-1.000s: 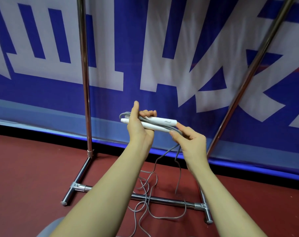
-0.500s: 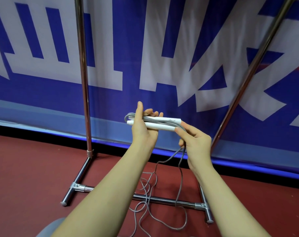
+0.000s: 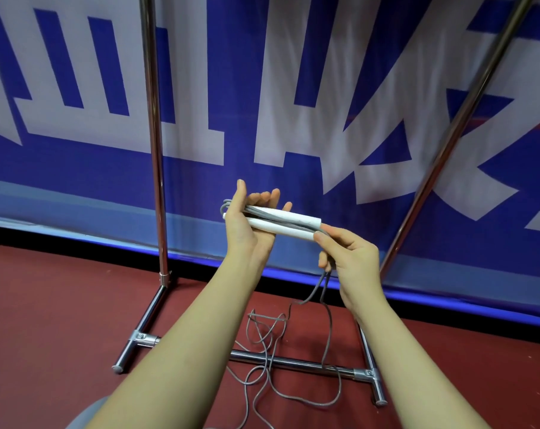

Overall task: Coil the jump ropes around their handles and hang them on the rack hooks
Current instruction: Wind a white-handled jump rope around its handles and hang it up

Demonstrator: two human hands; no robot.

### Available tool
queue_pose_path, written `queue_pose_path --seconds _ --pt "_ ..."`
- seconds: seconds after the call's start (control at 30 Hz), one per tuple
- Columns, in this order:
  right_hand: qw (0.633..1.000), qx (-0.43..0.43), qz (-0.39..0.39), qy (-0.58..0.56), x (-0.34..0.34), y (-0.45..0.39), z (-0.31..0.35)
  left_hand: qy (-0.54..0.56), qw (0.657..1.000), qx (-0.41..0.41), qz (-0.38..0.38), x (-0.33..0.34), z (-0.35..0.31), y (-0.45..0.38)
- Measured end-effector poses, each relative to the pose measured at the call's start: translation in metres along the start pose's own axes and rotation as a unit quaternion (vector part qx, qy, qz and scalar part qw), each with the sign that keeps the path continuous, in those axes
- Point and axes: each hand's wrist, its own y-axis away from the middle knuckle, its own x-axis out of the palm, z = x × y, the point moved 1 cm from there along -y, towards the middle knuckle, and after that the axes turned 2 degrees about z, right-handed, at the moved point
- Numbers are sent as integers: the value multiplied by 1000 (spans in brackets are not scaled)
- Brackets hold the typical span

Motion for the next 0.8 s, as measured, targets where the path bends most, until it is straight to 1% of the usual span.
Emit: queue_pose_path --seconds 0.13,0.27,0.37,0.47,0.6,0.8 --pt "1000 11 4 -10 2 -1 -1 9 1000 -3 -7 2 -2 -1" --pt "997 28 61 38 4 2 -4 -13 1000 7 -4 1 -9 1" --pt "994 34 78 61 2 2 -5 -24 1000 12 3 2 -13 3" --pt "992 52 100 55 1 0 -8 -39 999 23 5 3 -16 6" --pt "989 86 124 8 1 0 -10 -34 999 25 -6 2 -18 8" --pt "980 86 165 71 0 -1 -11 -21 999 18 -32 -3 -15 10"
